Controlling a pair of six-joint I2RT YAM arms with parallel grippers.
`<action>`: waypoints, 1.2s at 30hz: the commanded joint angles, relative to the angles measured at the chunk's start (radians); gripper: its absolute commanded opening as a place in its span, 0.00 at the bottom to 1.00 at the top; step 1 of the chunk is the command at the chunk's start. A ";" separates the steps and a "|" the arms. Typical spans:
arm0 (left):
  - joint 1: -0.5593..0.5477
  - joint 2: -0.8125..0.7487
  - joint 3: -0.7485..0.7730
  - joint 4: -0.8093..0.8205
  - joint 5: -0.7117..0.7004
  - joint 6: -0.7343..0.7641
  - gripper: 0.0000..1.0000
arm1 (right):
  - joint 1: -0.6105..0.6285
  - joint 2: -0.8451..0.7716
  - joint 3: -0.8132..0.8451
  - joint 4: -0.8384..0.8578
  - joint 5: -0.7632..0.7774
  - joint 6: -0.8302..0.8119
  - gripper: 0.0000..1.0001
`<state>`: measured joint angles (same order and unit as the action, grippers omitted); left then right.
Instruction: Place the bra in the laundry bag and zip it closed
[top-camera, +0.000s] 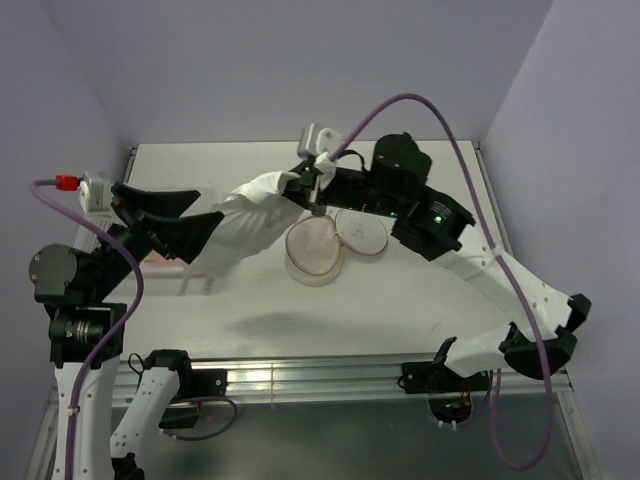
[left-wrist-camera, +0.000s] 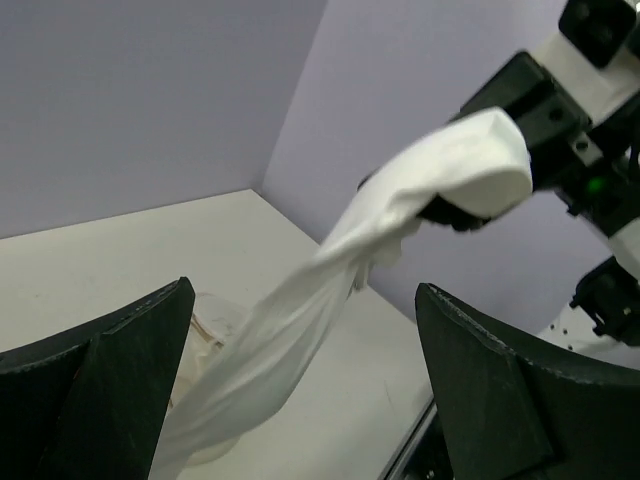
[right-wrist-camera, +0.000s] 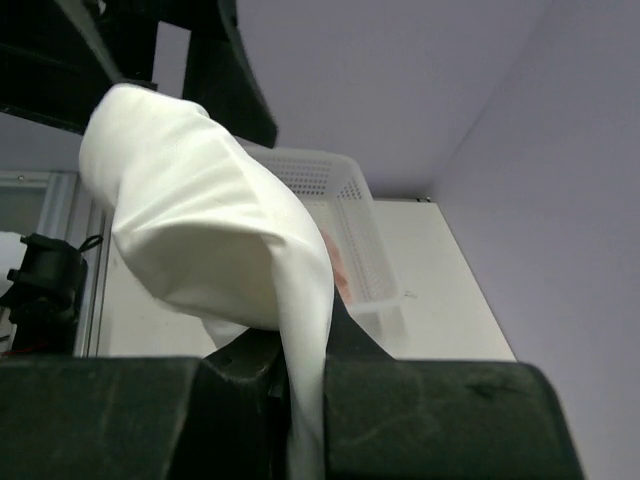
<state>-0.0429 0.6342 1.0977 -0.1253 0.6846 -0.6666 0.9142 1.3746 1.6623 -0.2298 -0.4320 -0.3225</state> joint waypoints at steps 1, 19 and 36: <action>-0.002 -0.063 -0.047 0.044 0.134 0.042 0.99 | -0.043 -0.098 -0.024 -0.101 -0.034 -0.023 0.00; -0.388 0.131 -0.073 -0.081 0.066 0.241 0.99 | -0.100 -0.147 0.010 -0.307 -0.105 0.022 0.00; -0.594 0.211 -0.117 -0.045 -0.296 0.262 0.00 | -0.117 -0.210 -0.078 -0.200 -0.047 0.059 0.00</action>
<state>-0.6331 0.8364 0.9817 -0.2043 0.4942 -0.4110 0.8040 1.2285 1.6104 -0.5163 -0.4950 -0.2905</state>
